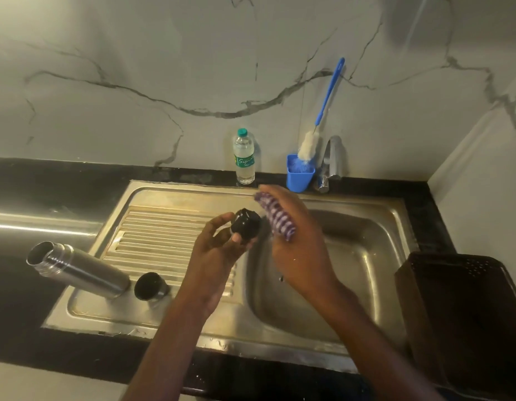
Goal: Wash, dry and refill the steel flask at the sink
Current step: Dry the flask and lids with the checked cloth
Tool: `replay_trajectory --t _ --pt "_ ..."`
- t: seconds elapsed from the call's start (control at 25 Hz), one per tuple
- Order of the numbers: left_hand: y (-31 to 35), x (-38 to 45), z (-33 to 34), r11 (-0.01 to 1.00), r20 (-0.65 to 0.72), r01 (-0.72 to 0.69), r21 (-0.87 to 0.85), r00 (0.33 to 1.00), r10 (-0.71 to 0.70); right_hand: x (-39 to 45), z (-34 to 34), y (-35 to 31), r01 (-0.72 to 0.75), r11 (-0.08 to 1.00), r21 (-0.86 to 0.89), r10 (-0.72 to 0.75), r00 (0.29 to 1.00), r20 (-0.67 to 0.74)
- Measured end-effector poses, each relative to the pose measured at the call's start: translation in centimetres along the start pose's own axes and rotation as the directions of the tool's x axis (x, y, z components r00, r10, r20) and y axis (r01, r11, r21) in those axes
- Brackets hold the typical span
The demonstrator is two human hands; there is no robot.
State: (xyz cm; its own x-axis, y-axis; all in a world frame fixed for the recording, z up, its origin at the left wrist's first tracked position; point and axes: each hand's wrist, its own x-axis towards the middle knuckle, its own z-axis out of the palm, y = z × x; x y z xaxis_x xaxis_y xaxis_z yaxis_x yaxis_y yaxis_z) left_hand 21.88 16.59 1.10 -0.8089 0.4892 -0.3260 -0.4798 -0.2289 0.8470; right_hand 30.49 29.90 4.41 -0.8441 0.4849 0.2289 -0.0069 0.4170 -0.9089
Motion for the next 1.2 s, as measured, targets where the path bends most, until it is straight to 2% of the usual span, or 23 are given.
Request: replay_trajectory --t 0.04,0.08,0.12,0.16,0.2,0.28,0.32,0.36,0.44,0.52,0.6,0.64,0.68,0.76,0.84,1.0,1.08,1.2 --pt "0.3 0.0 0.2 0.997 0.034 0.042 -0.061 0.999 -0.04 0.5 0.7 0.3 0.15 0.977 -0.15 -0.14 0.987 0.074" --pt "0.7 0.0 0.1 0.988 0.061 0.087 -0.126 0.995 -0.08 0.8 1.1 0.8 0.274 0.908 -0.318 -0.229 0.958 0.17" --pt "1.2 0.2 -0.3 0.977 0.086 0.122 -0.176 0.99 -0.108 0.9 1.7 1.1 0.348 0.841 -0.414 -0.264 0.932 0.248" --pt "1.7 0.6 -1.1 0.97 0.09 0.135 -0.202 0.989 -0.118 0.7 2.3 1.5 0.365 0.834 -0.414 -0.263 0.922 0.283" --pt "2.1 0.9 -2.2 0.969 0.07 0.133 -0.209 0.99 -0.121 0.2 3.0 2.0 0.321 0.886 -0.335 -0.238 0.934 0.265" --pt "2.2 1.5 -5.1 0.976 -0.015 0.11 -0.189 0.993 -0.115 -1.2 4.6 1.6 0.061 0.997 -0.047 -0.054 0.99 0.132" --pt "2.0 1.7 -6.7 0.974 -0.048 0.118 -0.195 0.99 -0.129 -1.6 5.5 0.7 -0.118 0.99 0.083 0.113 0.992 0.06" --pt "1.5 1.6 -8.1 0.964 -0.062 0.134 -0.231 0.986 -0.152 -1.8 6.5 0.1 -0.295 0.937 0.188 0.298 0.954 0.013" --pt "0.3 1.2 -10.9 0.949 -0.052 0.148 -0.28 0.984 -0.169 -1.8 8.6 0.0 -0.586 0.726 0.36 0.628 0.778 0.002" --pt "-0.9 0.9 -13.4 0.972 -0.048 0.122 -0.201 0.99 -0.134 -2.0 10.9 0.5 -0.723 0.508 0.468 0.805 0.592 0.04" --pt "-2.3 0.6 -14.9 0.993 -0.078 0.085 0.084 0.994 -0.078 -2.3 12.8 0.9 -0.757 0.42 0.501 0.855 0.514 0.06" --pt "-3.0 0.6 -15.3 0.962 -0.101 0.062 0.265 0.994 -0.036 -2.5 13.5 0.9 -0.765 0.405 0.501 0.87 0.491 0.046" --pt "-3.6 0.6 -15.5 0.903 -0.11 0.032 0.429 0.994 0.018 -2.7 13.9 1.0 -0.771 0.395 0.5 0.882 0.47 0.026" --pt "-4.6 0.9 -15.4 0.714 -0.105 -0.026 0.7 0.985 0.139 -3.1 14.7 1.4 -0.769 0.375 0.518 0.901 0.434 -0.009" --pt "-5.4 1.5 -15.6 0.521 -0.064 -0.051 0.852 0.978 0.2 -3.5 15.2 2.0 -0.748 0.336 0.572 0.921 0.39 -0.03" --pt "-6.5 2.9 -16.1 0.263 0.002 -0.056 0.963 0.979 0.202 -4.1 14.9 3.1 -0.711 0.2 0.674 0.956 0.293 0.026" --pt "-6.8 3.0 -15.9 0.157 0.045 -0.08 0.984 0.975 0.216 -4.2 14.5 3.3 -0.708 0.185 0.682 0.948 0.311 0.065" --pt "-6.7 2.9 -15.5 0.057 0.116 -0.128 0.99 0.977 0.18 -4.3 13.7 2.9 -0.693 0.155 0.704 0.922 0.358 0.149"
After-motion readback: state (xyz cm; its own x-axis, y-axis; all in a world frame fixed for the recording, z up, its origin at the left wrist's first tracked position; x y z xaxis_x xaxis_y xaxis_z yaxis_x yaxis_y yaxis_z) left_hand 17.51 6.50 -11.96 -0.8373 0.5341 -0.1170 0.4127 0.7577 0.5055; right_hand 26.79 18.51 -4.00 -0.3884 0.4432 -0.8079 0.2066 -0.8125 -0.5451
